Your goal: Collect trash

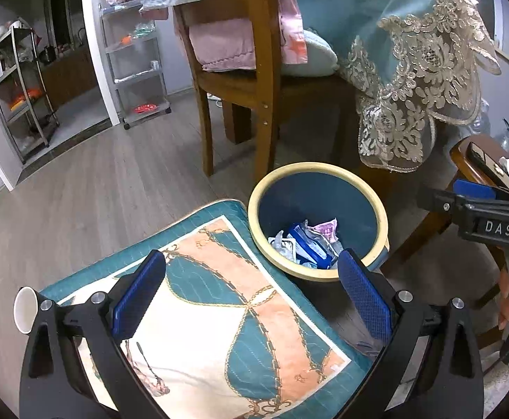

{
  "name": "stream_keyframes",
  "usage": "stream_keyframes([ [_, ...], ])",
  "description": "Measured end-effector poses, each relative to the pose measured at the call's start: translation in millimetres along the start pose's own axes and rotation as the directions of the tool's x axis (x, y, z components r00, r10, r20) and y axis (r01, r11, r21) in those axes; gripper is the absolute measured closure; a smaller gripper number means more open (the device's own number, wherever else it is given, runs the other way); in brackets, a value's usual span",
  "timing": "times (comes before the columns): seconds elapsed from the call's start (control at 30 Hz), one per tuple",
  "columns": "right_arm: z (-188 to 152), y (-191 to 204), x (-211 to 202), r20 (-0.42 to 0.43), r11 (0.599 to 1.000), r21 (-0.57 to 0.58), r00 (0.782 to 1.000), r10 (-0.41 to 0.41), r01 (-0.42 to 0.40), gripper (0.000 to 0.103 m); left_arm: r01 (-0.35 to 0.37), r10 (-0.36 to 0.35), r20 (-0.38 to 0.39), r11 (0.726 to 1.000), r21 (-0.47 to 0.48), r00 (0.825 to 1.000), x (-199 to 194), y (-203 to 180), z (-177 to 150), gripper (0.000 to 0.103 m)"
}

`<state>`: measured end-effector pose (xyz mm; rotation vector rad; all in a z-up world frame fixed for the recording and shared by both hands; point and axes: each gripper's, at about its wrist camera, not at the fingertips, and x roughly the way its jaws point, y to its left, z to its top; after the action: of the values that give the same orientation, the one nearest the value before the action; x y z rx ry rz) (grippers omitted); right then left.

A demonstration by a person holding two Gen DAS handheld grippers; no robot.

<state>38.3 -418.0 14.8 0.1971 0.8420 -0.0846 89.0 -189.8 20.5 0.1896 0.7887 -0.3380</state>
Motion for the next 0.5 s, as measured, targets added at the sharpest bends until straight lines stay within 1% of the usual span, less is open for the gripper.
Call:
stream_keyframes([
  [0.23, -1.0, 7.1, -1.7, 0.006, 1.000, -0.026, 1.000, -0.016, 0.016, 0.010, -0.016, 0.016, 0.015, 1.000, 0.009, 1.000, -5.5, 5.9, -0.1, 0.006],
  [0.5, -0.8, 6.0, -0.9, 0.005, 1.000, -0.022, 1.000, -0.018, 0.018, 0.010, -0.015, 0.015, 0.013, 1.000, 0.011, 1.000, -8.0, 9.4, -0.6, 0.006],
])
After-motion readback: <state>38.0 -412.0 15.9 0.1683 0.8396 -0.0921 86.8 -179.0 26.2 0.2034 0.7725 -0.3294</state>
